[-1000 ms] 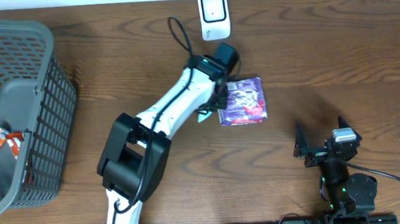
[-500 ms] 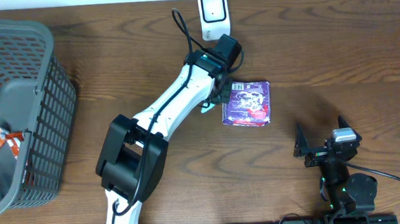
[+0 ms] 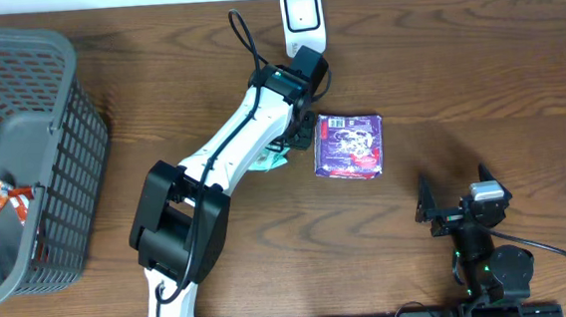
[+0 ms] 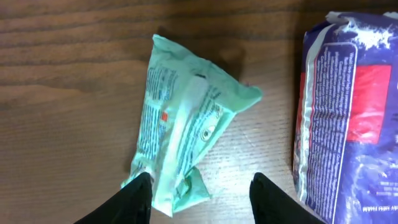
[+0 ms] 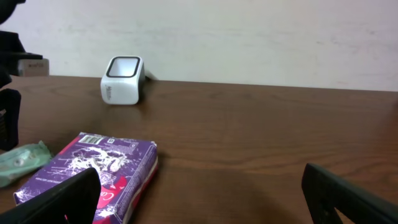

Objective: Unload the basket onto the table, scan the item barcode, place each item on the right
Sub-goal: 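Place the green tissue pack left of the purple package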

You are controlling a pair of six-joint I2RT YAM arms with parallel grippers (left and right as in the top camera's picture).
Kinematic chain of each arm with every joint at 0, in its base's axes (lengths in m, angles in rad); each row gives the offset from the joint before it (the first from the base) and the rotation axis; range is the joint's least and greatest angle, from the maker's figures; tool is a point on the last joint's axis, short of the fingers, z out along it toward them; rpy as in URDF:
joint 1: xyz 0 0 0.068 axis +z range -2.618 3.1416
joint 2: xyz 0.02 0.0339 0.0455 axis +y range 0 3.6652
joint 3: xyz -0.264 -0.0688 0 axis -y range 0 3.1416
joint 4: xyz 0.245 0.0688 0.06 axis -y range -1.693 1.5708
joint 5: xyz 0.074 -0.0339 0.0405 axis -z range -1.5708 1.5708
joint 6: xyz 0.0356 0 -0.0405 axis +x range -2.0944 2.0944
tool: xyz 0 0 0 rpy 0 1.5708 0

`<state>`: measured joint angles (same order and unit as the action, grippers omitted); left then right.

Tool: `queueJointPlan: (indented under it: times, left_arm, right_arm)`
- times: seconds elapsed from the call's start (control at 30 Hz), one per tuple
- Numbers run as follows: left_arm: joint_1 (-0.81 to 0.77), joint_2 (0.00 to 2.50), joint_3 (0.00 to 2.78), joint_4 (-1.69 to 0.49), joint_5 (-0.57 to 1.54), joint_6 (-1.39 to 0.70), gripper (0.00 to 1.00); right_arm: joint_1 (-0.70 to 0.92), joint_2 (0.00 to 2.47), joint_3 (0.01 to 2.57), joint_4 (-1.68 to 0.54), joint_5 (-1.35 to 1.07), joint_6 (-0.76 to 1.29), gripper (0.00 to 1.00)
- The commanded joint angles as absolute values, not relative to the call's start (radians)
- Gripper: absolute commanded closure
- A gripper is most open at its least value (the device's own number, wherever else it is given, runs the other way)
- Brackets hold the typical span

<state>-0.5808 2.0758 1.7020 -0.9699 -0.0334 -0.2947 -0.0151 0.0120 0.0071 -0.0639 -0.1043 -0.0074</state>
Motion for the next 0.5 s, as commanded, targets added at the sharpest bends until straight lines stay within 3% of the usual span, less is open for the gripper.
queueJointPlan:
  times: [0.0, 0.13, 0.2, 0.27, 0.47]
  left_arm:
    - [-0.575, 1.986, 1.765, -1.000, -0.053, -0.288, 0.50]
    - [-0.554, 1.871, 1.815, -1.005, -0.057, -0.284, 0.48]
    - [-0.530, 1.797, 1.837, -1.005, -0.104, -0.284, 0.39]
    - [-0.496, 1.721, 1.842, -0.997, -0.203, -0.284, 0.31]
    - [-0.292, 1.530, 1.842, -0.986, -0.503, -0.285, 0.25]
  right_arm:
    - [-0.006, 0.007, 0.006, -0.068, -0.111, 0.006, 0.01]
    - [-0.006, 0.007, 0.006, -0.068, -0.111, 0.006, 0.01]
    - [-0.006, 0.007, 0.006, -0.068, -0.111, 0.006, 0.01]
    - [-0.006, 0.007, 0.006, -0.068, -0.111, 0.006, 0.01]
    - [-0.006, 0.007, 0.006, -0.068, -0.111, 0.006, 0.01]
